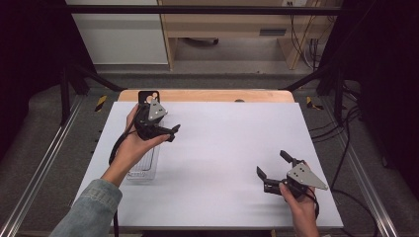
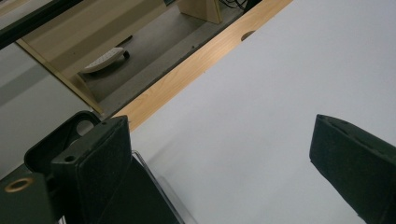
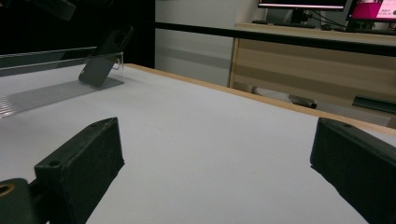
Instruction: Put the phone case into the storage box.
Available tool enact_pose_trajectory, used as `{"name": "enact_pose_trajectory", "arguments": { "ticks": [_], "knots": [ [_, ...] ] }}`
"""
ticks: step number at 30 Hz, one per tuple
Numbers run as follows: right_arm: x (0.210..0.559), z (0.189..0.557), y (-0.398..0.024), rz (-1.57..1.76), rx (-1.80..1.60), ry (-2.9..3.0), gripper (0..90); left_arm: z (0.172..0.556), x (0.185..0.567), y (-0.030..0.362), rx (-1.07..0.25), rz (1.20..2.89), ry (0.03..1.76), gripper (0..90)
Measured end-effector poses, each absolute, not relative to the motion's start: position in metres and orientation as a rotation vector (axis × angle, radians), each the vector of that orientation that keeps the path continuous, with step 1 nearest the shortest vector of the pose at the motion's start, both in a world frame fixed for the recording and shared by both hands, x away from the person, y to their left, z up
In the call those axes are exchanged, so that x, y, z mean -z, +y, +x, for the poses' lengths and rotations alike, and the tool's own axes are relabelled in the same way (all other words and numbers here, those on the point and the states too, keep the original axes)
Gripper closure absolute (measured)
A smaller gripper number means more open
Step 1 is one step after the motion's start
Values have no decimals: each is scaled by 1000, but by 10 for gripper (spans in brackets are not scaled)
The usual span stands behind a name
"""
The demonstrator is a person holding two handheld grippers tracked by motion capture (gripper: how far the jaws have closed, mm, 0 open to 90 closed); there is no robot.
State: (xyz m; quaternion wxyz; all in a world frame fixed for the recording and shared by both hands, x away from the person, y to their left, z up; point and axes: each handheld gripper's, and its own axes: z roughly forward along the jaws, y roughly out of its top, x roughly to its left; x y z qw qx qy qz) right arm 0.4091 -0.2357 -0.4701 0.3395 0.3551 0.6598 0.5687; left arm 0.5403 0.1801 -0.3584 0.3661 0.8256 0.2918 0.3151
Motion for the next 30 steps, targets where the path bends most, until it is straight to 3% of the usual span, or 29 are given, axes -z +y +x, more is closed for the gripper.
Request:
{"name": "enact_pose_trajectory", "arguments": {
  "ticks": [30],
  "knots": [
    [470, 409, -235, 922, -1479, 1721, 27, 526, 373, 164, -759, 2080, 734, 48]
  ]
}}
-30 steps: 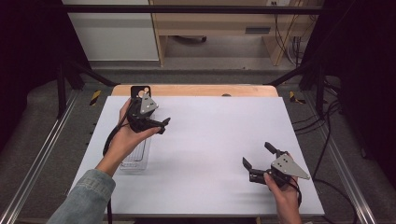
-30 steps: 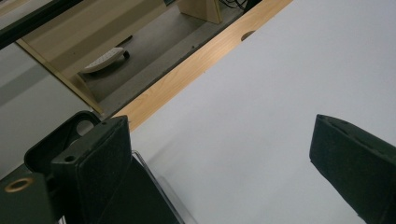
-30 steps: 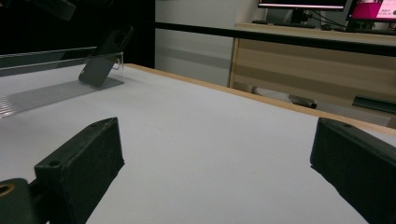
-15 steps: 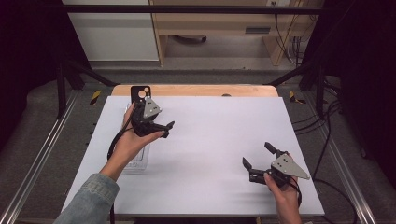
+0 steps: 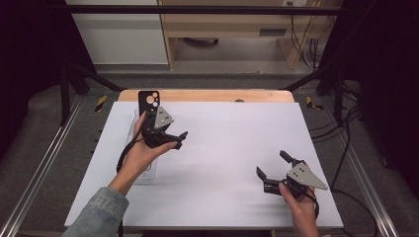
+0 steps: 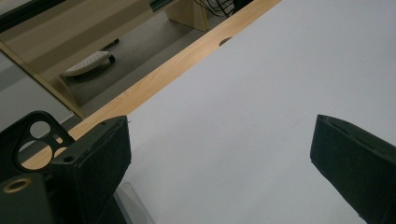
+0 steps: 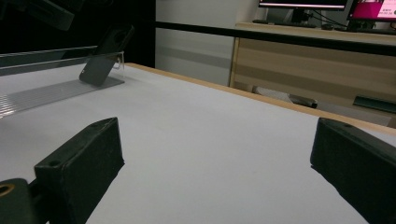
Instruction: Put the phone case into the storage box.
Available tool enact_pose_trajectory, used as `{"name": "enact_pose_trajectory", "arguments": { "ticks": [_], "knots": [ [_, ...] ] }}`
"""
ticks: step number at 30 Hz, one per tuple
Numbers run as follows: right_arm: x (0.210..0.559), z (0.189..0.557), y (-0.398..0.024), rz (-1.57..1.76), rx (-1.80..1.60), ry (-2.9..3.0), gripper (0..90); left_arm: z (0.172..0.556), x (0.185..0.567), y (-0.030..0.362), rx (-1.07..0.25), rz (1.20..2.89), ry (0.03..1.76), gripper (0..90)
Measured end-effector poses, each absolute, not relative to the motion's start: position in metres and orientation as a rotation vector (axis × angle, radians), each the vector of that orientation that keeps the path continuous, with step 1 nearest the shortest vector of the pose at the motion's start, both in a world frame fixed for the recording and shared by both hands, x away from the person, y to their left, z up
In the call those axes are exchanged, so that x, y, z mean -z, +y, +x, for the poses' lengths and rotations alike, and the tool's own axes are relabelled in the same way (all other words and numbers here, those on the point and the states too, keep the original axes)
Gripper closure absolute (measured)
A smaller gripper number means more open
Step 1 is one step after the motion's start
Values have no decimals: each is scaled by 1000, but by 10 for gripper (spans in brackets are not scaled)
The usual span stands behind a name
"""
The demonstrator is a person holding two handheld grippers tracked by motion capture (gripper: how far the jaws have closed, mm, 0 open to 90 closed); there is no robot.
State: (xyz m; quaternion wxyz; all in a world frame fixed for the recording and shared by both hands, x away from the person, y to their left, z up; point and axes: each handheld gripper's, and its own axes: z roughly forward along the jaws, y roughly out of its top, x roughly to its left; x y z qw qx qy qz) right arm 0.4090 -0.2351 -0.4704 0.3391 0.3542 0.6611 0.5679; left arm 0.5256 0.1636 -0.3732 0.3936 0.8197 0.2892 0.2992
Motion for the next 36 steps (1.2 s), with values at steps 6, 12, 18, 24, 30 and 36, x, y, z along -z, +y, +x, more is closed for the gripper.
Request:
{"name": "enact_pose_trajectory", "arguments": {
  "ticks": [6, 12, 18, 24, 30, 36],
  "knots": [
    [471, 409, -233, 921, -1482, 1728, 27, 519, 375, 160, -749, 2058, 733, 48],
    [472, 409, -233, 918, -1476, 1732, 27, 507, 375, 158, -736, 2030, 719, 46],
    [472, 409, -232, 924, -1470, 1733, 27, 495, 374, 166, -722, 1953, 724, 46],
    [472, 408, -233, 928, -1471, 1727, 27, 478, 368, 178, -739, 1867, 735, 46],
    [471, 407, -231, 921, -1466, 1724, 27, 462, 358, 187, -766, 1834, 723, 43],
    [472, 408, -231, 924, -1474, 1728, 27, 453, 355, 193, -768, 1820, 726, 43]
  ]
}}
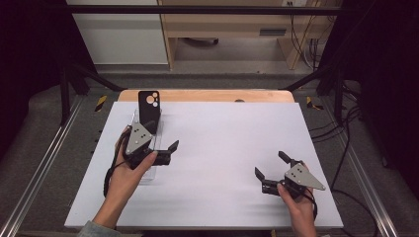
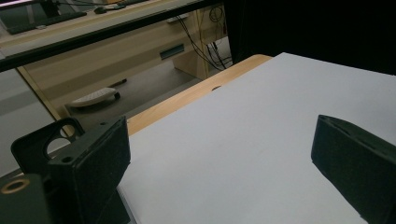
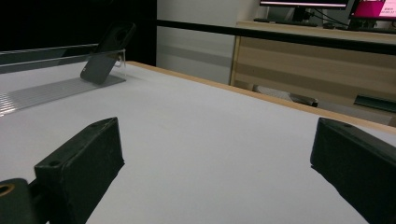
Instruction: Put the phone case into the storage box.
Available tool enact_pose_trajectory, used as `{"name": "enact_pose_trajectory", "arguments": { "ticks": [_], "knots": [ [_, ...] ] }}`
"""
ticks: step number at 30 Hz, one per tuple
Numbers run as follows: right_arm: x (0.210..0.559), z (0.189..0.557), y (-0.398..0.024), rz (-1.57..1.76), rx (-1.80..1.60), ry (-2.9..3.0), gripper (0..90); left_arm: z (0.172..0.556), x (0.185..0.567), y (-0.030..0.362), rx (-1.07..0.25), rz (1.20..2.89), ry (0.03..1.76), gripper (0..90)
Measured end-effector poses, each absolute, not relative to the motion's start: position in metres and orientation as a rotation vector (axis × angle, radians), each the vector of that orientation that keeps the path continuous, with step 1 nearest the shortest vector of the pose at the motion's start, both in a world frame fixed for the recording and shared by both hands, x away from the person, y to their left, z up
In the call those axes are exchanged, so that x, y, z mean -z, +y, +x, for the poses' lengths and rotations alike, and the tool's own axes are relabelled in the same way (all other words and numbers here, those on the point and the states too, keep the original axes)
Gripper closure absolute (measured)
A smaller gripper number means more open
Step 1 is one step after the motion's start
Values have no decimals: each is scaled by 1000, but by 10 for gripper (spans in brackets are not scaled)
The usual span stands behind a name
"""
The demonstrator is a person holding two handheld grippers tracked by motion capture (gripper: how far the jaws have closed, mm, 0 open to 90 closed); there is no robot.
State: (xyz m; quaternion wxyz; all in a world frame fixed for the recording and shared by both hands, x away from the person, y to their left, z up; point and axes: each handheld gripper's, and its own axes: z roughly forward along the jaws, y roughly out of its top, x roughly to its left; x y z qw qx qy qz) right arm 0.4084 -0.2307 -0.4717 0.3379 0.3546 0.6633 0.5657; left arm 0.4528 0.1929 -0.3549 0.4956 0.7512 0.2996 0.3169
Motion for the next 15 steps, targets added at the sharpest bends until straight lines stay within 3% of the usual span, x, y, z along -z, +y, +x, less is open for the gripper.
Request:
{"name": "enact_pose_trajectory", "arguments": {
  "ticks": [15],
  "knots": [
    [471, 408, -235, 936, -1485, 1712, 27, 439, 350, 199, -779, 1769, 733, 39]
  ]
}}
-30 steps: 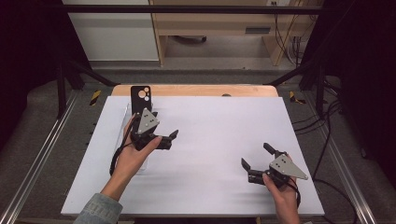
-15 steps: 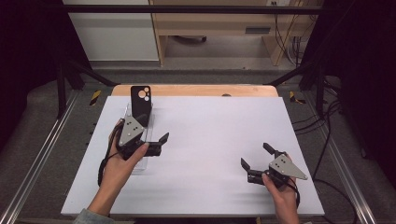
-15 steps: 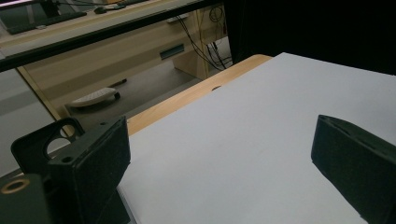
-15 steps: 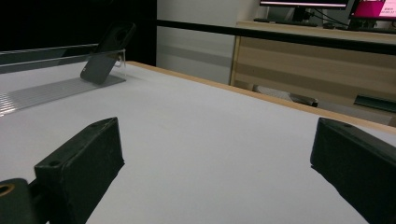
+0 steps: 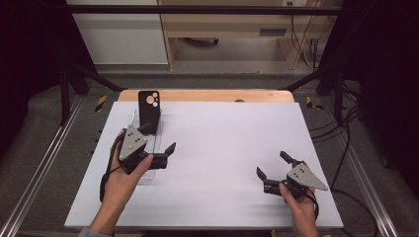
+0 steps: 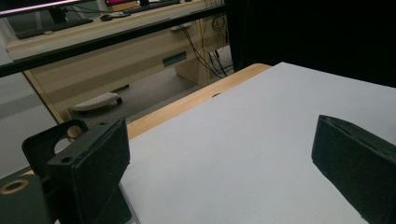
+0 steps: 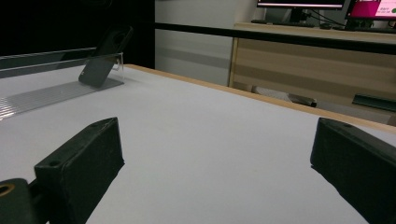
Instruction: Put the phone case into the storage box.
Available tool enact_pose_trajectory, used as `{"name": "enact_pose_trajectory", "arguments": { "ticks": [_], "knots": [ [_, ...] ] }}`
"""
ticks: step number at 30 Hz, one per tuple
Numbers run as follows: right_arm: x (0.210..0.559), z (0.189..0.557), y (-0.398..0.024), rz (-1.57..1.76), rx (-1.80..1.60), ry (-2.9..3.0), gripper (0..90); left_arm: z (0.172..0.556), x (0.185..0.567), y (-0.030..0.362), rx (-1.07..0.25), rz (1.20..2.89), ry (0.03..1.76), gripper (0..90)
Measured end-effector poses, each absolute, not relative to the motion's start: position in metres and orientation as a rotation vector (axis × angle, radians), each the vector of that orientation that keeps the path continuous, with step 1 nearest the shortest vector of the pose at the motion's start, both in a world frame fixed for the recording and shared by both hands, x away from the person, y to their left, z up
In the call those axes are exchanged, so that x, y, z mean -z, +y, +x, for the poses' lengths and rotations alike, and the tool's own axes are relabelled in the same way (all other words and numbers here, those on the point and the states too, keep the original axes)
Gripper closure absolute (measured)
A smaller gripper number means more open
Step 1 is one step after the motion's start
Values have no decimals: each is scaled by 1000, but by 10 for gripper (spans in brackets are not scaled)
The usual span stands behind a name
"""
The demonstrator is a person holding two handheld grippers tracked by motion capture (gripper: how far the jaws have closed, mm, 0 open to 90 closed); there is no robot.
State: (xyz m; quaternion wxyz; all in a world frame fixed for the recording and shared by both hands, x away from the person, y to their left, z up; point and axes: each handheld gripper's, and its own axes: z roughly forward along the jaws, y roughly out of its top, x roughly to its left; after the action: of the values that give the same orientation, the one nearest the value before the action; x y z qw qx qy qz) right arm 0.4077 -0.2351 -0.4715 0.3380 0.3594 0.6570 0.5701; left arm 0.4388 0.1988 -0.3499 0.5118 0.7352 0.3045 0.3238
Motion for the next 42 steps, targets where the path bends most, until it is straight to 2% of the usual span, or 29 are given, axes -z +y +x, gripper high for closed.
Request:
{"name": "enact_pose_trajectory", "arguments": {
  "ticks": [23, 42],
  "knots": [
    [472, 408, -234, 942, -1463, 1708, 27, 421, 343, 226, -821, 1616, 780, 36],
    [472, 408, -235, 945, -1457, 1710, 26, 401, 348, 264, -881, 1500, 832, 32]
  ]
}}
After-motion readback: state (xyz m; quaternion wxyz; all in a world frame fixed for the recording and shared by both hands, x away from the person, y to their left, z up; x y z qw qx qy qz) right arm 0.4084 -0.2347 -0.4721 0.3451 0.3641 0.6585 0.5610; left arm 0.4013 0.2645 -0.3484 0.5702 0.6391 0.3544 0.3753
